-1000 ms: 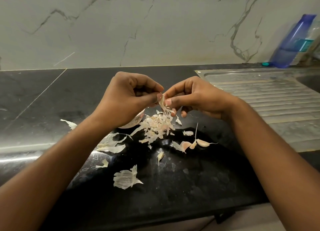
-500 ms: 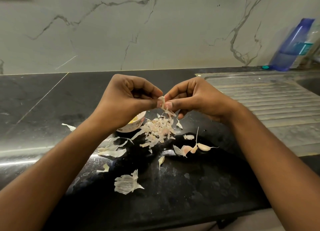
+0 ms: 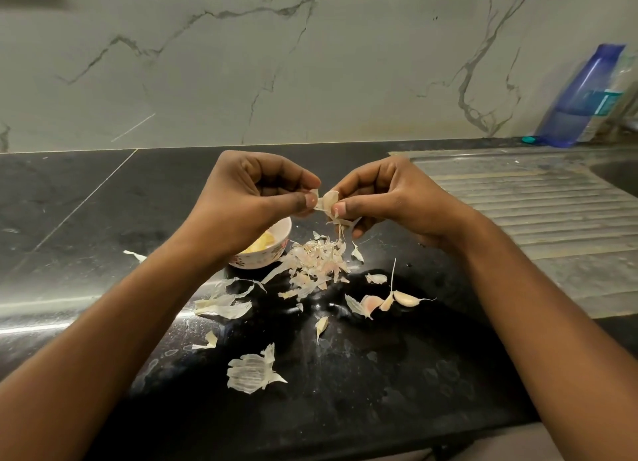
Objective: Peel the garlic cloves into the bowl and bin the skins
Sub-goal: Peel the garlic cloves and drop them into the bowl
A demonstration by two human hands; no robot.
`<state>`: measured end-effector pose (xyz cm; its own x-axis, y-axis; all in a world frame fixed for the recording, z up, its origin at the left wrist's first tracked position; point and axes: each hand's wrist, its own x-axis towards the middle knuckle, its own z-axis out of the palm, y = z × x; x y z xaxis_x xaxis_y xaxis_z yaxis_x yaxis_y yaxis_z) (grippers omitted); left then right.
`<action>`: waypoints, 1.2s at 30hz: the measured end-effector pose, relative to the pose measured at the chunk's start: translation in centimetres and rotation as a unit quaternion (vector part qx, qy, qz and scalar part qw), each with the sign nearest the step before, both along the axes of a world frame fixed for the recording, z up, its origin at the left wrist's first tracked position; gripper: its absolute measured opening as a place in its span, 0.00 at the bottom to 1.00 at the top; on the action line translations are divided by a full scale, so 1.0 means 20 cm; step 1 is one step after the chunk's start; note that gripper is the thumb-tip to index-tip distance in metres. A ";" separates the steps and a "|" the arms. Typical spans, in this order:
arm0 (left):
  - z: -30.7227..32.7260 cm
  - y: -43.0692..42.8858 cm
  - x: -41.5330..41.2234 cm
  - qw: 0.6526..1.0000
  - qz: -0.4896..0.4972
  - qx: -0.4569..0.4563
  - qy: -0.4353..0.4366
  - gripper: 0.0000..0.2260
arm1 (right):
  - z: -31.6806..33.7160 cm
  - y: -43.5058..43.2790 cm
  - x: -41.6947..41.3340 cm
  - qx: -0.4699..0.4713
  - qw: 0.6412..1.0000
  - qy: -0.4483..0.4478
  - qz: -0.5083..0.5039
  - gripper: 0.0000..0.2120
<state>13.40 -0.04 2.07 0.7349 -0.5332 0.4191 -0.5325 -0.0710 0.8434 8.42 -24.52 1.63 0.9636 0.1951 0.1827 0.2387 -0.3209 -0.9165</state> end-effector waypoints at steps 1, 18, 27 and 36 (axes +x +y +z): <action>0.00 0.00 0.00 1.000 0.002 -0.001 0.003 0.09 | 0.00 0.00 0.00 0.004 1.000 -0.002 -0.008 0.07; 0.02 -0.03 -0.08 0.961 -0.156 0.204 0.103 0.08 | -0.01 0.00 0.01 0.001 0.999 0.010 -0.040 0.05; -0.02 -0.07 -0.13 0.941 -0.162 0.296 0.005 0.08 | -0.02 0.01 0.01 -0.019 0.999 0.025 -0.029 0.05; 0.03 -0.01 -0.09 0.968 -0.133 0.210 0.027 0.09 | -0.02 0.01 0.01 -0.024 0.999 0.029 -0.030 0.06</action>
